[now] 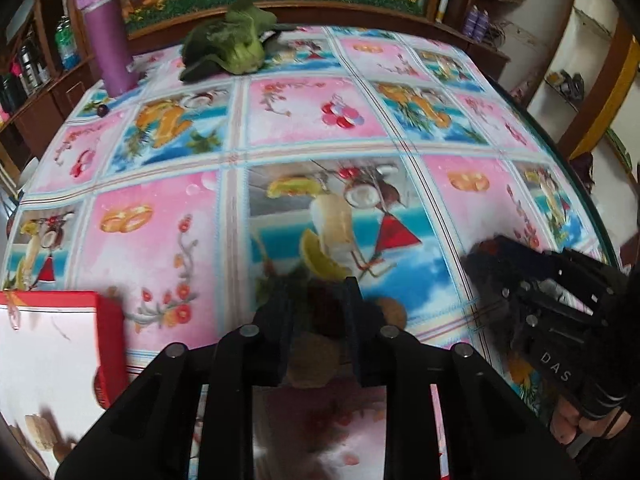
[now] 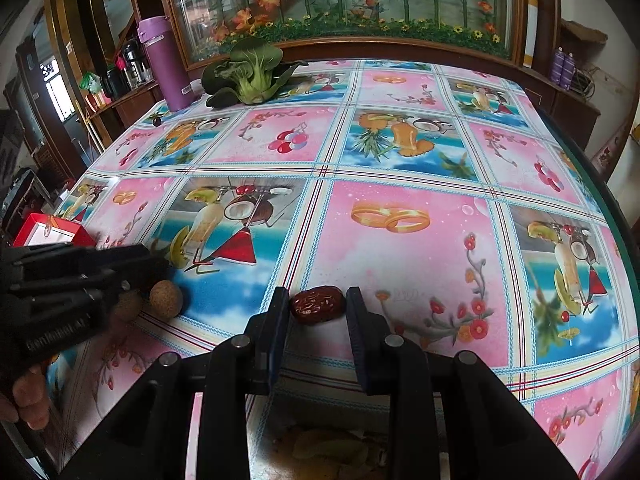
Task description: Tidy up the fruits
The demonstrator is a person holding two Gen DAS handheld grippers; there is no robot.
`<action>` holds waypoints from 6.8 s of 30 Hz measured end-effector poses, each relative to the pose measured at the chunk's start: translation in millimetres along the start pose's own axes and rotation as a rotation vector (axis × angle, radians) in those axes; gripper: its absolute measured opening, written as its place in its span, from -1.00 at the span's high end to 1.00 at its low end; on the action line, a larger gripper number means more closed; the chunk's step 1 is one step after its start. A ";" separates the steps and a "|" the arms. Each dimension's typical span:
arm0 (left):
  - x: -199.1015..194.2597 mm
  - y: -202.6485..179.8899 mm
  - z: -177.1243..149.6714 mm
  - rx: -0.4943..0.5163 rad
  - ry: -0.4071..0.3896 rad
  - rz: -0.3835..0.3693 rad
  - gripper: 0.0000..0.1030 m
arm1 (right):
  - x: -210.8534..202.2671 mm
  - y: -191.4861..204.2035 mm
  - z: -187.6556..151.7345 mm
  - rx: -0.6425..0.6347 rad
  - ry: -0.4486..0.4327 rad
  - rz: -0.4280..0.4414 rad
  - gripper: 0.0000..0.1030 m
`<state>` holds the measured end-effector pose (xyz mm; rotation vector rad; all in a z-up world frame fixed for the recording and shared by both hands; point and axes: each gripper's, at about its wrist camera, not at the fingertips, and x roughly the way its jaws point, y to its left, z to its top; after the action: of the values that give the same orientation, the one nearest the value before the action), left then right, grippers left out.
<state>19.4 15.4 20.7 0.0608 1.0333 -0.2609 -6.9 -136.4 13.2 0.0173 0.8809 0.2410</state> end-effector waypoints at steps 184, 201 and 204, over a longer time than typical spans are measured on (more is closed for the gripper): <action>-93.5 0.6 -94.8 0.023 -0.122 0.094 -0.43 | -3.6 66.2 -14.2 -0.109 0.011 0.158 0.60; -39.5 -12.6 -73.2 0.020 -0.057 0.067 0.08 | -21.2 15.7 -4.5 0.085 -0.028 0.162 0.59; -39.2 -14.8 -72.8 0.025 -0.070 0.059 0.34 | -22.3 17.3 -4.2 0.081 -0.037 0.164 0.59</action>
<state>-64.4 20.9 17.9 0.1044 0.9576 -0.2210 -27.2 -124.7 29.5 0.1690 0.8524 0.3571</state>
